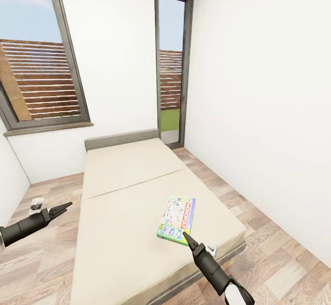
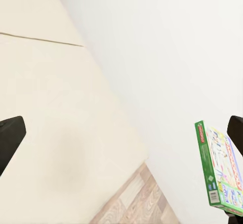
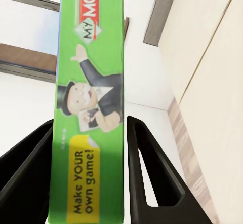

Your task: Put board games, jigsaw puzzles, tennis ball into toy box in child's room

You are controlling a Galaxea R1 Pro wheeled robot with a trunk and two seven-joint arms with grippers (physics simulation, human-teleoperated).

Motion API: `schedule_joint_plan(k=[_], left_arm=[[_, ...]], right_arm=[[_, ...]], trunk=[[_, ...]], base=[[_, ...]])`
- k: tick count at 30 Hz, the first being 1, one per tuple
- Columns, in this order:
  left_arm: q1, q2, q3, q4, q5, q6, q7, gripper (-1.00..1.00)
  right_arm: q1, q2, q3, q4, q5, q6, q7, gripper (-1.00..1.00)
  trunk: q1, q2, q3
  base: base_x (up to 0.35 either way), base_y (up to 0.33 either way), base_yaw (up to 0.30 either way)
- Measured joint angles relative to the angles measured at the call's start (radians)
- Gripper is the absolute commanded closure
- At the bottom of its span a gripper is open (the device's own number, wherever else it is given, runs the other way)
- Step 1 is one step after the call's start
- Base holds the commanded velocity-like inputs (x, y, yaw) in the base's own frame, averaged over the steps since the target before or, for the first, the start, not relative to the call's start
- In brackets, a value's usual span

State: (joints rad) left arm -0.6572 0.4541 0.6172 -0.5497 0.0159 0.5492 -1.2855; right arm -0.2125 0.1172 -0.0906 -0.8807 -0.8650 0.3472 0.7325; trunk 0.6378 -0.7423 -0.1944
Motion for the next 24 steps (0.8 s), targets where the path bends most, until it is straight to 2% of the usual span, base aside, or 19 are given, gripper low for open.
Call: schedule_joint_plan(k=[24], left_arm=[[0.0, -0.006, -0.001, 0.0, -0.003, 0.0, 0.008, -1.0]], right_arm=[[0.0, 0.001, 0.0, 0.0, 0.0, -0.001, 0.0, 1.0]], trunk=[[-0.092, 0.168, 0.076]], base=[[0.0, 0.0, 0.0]])
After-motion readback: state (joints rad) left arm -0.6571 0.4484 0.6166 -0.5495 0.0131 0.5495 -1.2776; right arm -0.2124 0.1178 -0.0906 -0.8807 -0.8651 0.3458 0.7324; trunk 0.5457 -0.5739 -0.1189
